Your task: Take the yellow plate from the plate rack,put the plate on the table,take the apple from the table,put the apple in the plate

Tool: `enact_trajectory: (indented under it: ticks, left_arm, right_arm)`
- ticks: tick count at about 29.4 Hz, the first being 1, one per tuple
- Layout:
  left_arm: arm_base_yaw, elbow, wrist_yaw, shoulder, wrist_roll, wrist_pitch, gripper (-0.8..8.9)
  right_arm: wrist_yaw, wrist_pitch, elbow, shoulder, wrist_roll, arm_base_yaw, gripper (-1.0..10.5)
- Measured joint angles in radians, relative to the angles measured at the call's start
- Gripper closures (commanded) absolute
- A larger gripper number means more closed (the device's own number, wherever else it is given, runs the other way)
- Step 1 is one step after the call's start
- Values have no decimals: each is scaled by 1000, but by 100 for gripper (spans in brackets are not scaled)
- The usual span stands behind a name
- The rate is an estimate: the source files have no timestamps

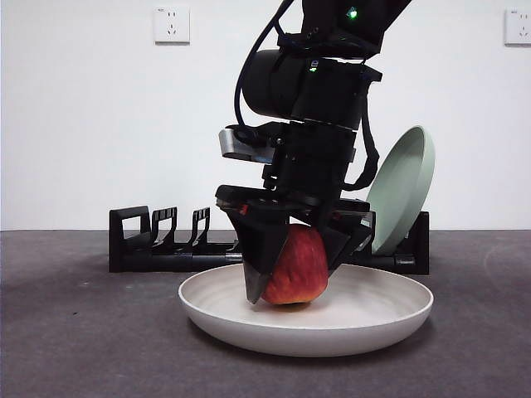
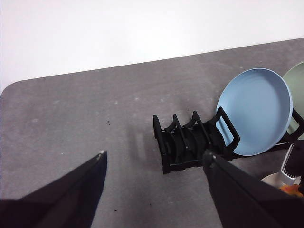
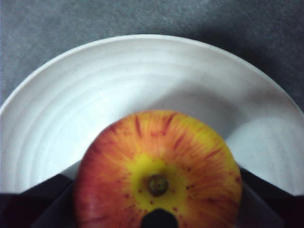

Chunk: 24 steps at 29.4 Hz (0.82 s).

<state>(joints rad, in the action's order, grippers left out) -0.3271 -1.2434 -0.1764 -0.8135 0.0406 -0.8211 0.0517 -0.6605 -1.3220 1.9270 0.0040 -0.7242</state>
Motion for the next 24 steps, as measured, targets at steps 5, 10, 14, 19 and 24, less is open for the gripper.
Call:
enact_trajectory:
  ticks: [5,10,14,19,24]
  left_arm:
    - [0,0,0,0,-6,0,472]
    - [0,0,0,0,-7,0,472]
    - [0,0,0,0,-7,0,472]
    - [0,0,0,0,-7,0,472]
    - [0,0,5,0,-7,0,472]
  right_arm:
    - [-2,-5,0,0,0,-1,496]
    - [-3,-24,0,0,2,-1,495]
    - [-3,-26,0,0,5,-1,496]
    - [-3,-26,0,0,5,-1,497]
    - [-3,-28,5,-41,5,-1,506]
